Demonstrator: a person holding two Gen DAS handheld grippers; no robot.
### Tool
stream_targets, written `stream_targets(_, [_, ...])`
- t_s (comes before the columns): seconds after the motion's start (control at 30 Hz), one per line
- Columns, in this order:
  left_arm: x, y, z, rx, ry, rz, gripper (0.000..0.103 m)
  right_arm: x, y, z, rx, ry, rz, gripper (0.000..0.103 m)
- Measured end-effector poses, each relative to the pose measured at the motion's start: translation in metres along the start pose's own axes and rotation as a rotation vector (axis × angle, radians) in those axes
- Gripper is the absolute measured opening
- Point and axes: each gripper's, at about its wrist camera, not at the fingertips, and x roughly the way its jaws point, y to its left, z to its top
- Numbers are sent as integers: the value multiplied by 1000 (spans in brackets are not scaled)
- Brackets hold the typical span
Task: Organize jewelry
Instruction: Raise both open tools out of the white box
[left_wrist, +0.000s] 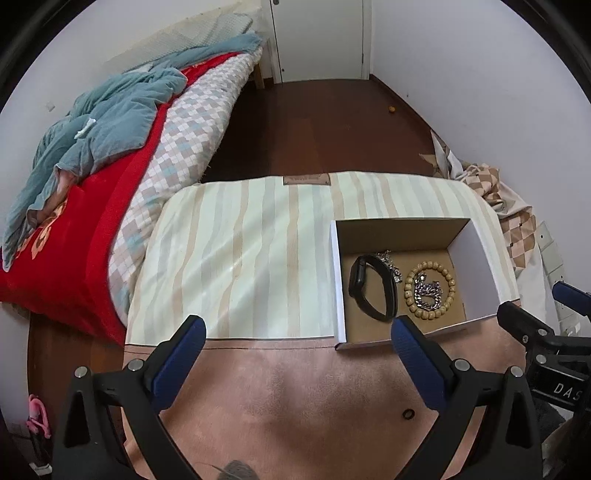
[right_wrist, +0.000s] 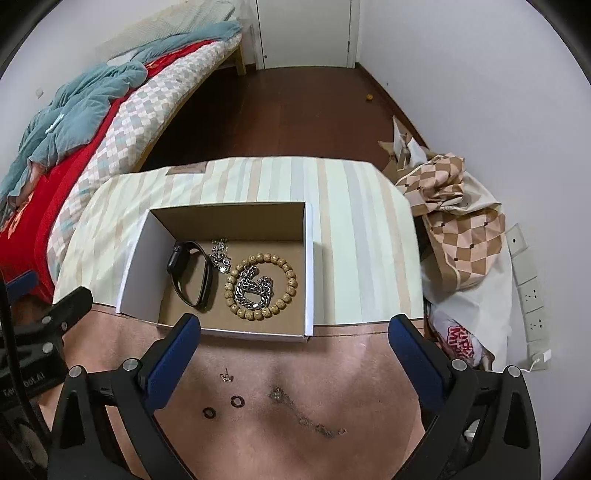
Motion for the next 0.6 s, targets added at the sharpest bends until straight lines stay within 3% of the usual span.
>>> stream_targets(0.6, [-105, 3, -34, -49, -147, 2, 102, -122, 10, -32, -23, -191, -29, 103])
